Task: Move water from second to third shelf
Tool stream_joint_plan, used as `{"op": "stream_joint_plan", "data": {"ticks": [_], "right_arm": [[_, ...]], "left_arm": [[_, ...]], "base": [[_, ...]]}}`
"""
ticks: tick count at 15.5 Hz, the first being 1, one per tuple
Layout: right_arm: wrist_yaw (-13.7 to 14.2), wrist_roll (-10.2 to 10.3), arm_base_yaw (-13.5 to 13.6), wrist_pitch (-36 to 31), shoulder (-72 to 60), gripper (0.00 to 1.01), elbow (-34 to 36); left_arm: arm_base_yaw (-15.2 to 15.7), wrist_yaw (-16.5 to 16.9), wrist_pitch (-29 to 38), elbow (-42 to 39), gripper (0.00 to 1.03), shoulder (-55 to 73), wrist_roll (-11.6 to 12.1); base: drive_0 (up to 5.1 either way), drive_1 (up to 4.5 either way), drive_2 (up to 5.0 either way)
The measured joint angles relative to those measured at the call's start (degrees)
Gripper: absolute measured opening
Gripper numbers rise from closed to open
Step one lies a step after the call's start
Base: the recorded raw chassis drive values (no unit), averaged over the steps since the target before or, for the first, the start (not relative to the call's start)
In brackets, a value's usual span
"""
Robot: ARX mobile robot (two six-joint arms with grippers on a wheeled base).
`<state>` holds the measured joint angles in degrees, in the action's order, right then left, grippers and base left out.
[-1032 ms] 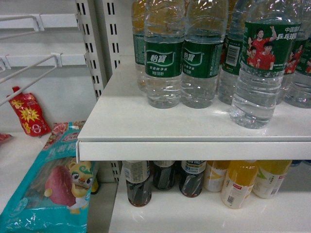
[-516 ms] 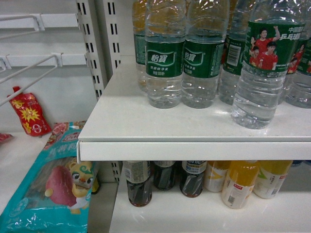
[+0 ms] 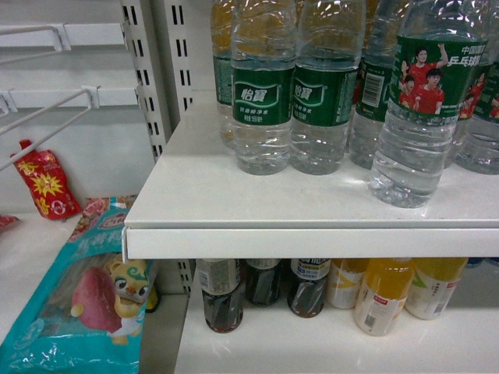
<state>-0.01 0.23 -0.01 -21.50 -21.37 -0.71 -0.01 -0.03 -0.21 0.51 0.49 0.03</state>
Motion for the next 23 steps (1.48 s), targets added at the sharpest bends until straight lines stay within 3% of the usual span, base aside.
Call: {"op": "stream_joint_plan", "data": {"ticks": [9, 11, 16, 23], "right_arm": [[0.0, -0.04, 0.0, 11.45, 11.47, 0.02, 0.0], [0.0, -0.09, 0.0, 21.92, 20.41, 0.02, -0.02], [0.0, -0.09, 0.0, 21.7, 21.11, 0.02, -0.02], [0.0, -0.11, 0.0, 21.7, 21.11, 0.86, -0.02]], "left_arm": [[0.0, 0.02, 0.02, 0.0, 0.98, 0.0, 0.0], [0.0, -0.04, 0.0, 0.0, 0.98, 0.0, 0.0], [0.0, 0.02, 0.02, 0.0, 0.98, 0.0, 0.0], [0.0, 0.02, 0.02, 0.0, 0.98, 0.0, 0.0]], "base": [[0.0, 0.0, 0.0], [0.0, 0.0, 0.0], [0.0, 0.0, 0.0], [0.0, 0.0, 0.0]]}}
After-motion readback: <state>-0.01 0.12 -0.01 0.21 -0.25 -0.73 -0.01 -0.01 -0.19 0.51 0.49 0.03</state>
